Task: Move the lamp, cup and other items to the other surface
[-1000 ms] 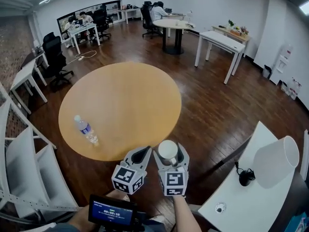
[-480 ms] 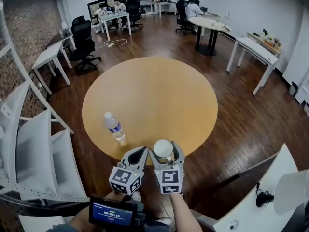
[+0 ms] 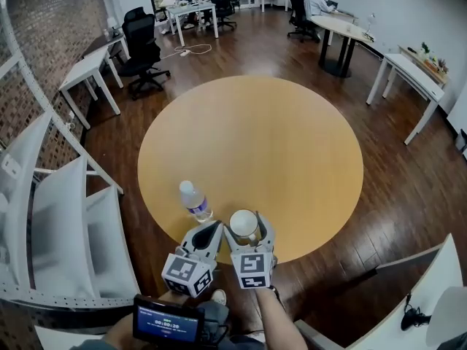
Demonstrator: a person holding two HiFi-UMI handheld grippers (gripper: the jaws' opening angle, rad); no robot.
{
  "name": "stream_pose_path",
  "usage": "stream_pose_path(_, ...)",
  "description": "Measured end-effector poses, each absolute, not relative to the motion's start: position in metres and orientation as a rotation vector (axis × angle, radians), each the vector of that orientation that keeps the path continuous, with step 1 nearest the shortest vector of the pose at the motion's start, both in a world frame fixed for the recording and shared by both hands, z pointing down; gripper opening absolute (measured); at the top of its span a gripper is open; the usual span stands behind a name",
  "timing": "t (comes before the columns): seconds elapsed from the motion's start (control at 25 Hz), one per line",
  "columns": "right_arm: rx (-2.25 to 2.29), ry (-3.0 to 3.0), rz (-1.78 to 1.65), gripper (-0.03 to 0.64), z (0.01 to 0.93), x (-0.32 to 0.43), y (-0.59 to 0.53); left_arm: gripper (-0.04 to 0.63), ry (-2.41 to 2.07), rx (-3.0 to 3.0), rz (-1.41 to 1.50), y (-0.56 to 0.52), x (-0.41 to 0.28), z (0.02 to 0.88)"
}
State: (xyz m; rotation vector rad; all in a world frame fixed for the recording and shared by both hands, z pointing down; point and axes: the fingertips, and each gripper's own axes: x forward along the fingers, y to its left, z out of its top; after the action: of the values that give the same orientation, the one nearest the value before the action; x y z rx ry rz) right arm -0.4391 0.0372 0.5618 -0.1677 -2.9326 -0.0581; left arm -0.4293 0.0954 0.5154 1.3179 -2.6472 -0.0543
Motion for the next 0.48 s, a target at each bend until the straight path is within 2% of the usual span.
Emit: stream_pose_path(0.48, -0.152, -2.949, 0.035, 0.399, 0.584, -0.459, 0.039, 0.006, -2.615, 1.393, -0.028, 0.085, -0.443, 0.522)
